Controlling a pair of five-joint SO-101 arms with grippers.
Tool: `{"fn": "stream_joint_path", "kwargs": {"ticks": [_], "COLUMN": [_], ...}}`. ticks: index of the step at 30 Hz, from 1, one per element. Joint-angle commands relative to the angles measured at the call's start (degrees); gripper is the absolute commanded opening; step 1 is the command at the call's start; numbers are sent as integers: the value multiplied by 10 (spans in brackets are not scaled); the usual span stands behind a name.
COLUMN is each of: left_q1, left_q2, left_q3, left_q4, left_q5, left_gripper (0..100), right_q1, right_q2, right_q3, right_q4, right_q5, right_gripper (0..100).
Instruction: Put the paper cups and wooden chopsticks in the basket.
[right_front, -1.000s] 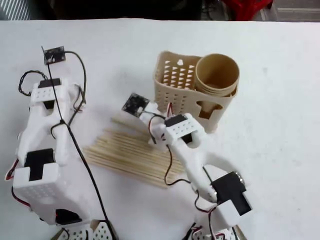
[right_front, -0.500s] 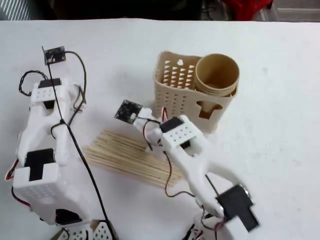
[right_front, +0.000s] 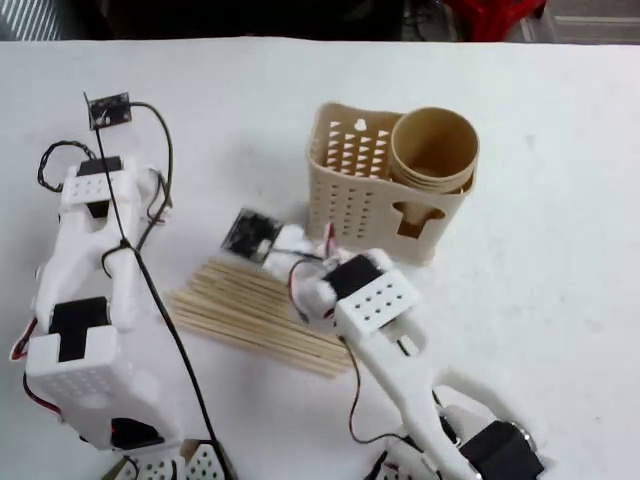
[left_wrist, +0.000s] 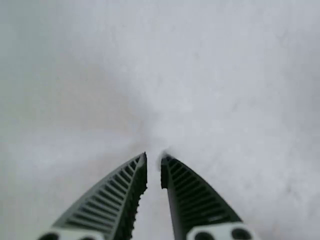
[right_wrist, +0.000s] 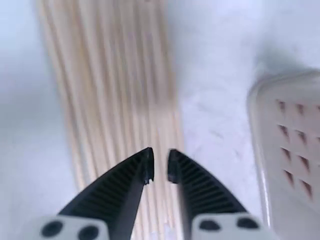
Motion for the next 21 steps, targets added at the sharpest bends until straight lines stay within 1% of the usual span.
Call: {"fn": "stream_joint_path", "kwargs": {"ticks": [1,3,5,10,16,21], "left_q1": [-4,-3,-3,-4,-5,-5], "left_q2": [-3,-3,-3,-3,-3,-3], "left_q3": [-3,-3,-3,-3,-3,-3], "left_q4": [-11,-11,-11,-11,-11,-11], "left_q5": [3,3,3,3,3,3], "left_gripper": [72,72,72,72,72,72], "right_q1": [-44,-46,-45,-45,-54,-58], "right_q2": [-10,2,20,75,104,109], "right_q3": [13,33,43,44,43,43], "right_q4": [2,-35,-67,-116,-139,-139], "right_q5": [8,9,9,10,10,10], "right_gripper": [143,133,101,60,65,108]}}
